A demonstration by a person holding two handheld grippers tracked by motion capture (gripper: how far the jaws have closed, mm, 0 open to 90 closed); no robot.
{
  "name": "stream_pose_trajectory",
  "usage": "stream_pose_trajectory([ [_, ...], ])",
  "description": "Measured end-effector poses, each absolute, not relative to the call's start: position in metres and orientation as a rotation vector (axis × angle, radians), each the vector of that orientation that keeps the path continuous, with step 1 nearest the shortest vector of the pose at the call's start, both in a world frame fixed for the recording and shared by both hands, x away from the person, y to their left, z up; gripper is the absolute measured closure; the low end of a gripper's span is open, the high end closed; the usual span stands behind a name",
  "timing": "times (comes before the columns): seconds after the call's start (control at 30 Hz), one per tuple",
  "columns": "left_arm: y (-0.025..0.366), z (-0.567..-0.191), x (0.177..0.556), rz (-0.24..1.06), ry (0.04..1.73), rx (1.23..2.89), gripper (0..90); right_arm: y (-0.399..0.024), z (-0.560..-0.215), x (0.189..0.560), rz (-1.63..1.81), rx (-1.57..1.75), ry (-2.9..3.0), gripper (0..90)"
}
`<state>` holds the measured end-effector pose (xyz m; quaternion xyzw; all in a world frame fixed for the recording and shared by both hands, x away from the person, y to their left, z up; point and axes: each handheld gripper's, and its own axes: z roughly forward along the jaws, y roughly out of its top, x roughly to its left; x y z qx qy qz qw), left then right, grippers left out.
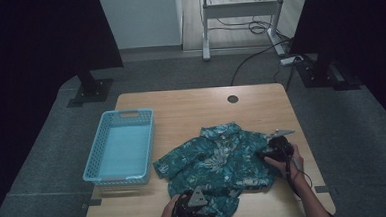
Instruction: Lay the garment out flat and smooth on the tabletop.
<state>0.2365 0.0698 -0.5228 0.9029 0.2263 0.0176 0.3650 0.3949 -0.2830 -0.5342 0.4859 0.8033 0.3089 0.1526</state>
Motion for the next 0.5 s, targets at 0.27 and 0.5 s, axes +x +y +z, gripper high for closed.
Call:
stream_pose_trajectory([
  [0.27, 0.079, -0.522, 0.237, 0.011, 0.584, 2.318, 50.7, -0.289, -0.534, 0.426, 0.823, 1.46, 2.258, 28.9],
  [0.5, 0.094, -0.524, 0.238, -0.028, 0.605, 2.287, 50.5, -0.293, -0.534, 0.444, 0.799, 1.504, 2.233, 29.3],
])
